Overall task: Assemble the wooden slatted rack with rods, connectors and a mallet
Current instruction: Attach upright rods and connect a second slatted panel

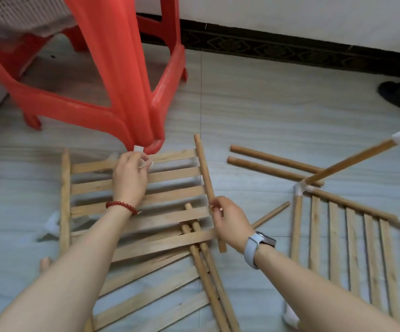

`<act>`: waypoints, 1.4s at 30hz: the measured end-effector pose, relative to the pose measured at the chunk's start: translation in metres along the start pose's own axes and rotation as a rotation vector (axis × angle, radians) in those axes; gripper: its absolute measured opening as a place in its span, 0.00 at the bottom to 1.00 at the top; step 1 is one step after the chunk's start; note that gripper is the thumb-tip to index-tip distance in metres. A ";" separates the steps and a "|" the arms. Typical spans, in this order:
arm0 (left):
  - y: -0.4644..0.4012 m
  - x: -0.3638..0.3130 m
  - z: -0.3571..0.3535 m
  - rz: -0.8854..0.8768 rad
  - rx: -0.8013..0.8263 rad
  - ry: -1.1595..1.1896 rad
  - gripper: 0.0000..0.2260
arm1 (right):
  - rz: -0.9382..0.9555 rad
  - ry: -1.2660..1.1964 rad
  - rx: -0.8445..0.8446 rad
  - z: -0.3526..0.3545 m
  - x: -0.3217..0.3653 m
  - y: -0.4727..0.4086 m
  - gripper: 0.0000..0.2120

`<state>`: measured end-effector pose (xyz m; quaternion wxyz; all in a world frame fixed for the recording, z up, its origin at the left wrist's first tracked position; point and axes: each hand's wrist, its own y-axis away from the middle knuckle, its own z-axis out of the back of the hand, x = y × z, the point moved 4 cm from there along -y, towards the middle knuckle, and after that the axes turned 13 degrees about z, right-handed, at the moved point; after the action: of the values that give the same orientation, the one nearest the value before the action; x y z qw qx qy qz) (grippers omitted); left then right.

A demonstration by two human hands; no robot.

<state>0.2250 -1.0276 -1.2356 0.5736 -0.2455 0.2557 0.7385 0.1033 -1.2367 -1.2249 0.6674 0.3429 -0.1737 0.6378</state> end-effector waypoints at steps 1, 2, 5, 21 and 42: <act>0.010 -0.009 0.007 0.007 0.025 0.136 0.06 | 0.016 -0.042 -0.026 0.002 0.003 0.000 0.14; 0.023 -0.019 0.012 0.055 0.102 0.294 0.08 | 0.028 -0.103 -0.058 0.005 0.006 -0.001 0.14; 0.076 -0.035 0.006 0.329 0.426 0.631 0.09 | 0.025 -0.368 -0.124 0.010 0.020 -0.002 0.15; 0.176 -0.057 0.001 -0.022 0.320 0.454 0.15 | -0.314 -1.105 -0.224 0.029 0.042 0.049 0.10; 0.341 -0.313 -0.031 -0.550 1.104 -0.530 0.17 | -0.470 -0.566 -0.766 0.276 -0.052 0.396 0.03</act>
<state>-0.0349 -1.3464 -1.0208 0.8258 0.2174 0.3744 0.3615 -0.2308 -1.4815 -0.9723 0.7969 0.2630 -0.4858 0.2444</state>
